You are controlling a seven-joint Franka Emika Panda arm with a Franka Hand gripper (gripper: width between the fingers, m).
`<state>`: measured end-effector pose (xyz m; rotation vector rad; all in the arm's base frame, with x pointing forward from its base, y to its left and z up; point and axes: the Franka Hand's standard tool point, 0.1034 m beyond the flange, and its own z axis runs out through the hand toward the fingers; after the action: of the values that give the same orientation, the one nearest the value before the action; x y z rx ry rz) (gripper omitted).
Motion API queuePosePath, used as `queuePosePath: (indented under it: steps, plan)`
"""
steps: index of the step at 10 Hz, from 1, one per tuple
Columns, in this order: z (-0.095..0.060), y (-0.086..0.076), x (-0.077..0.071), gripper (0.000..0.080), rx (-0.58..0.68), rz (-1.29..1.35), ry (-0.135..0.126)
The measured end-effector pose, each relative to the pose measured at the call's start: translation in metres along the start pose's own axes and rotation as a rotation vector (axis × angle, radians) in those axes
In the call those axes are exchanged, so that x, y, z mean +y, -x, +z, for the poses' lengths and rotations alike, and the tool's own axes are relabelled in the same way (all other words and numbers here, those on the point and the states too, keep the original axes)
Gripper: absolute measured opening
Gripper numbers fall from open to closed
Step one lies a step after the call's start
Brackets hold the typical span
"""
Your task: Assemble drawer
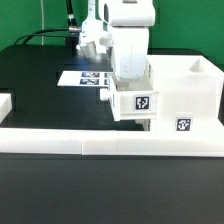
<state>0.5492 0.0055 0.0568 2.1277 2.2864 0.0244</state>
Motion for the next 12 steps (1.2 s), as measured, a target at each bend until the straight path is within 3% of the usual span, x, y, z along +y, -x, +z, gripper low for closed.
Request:
queuePosePath:
  steps: [1,2,3,4,6,7,10,12]
  plan:
    - [-0.004,0.000,0.002,0.0450,-0.003,-0.001,-0.001]
    - [-0.009,-0.001,0.004,0.0599,-0.007,-0.004,-0.003]
    - [-0.016,-0.001,0.004,0.0634,-0.013,-0.005,-0.009]
    - [-0.026,0.002,0.004,0.0634,-0.023,-0.016,-0.012]
    - [-0.042,0.029,-0.001,0.0649,-0.046,-0.056,-0.034]
    - [-0.042,0.038,-0.002,0.0649,-0.048,-0.041,-0.034]
    - [-0.038,0.045,-0.004,0.0649,-0.029,-0.087,-0.042]
    - [-0.024,0.063,-0.005,0.0648,0.070,-0.123,-0.062]
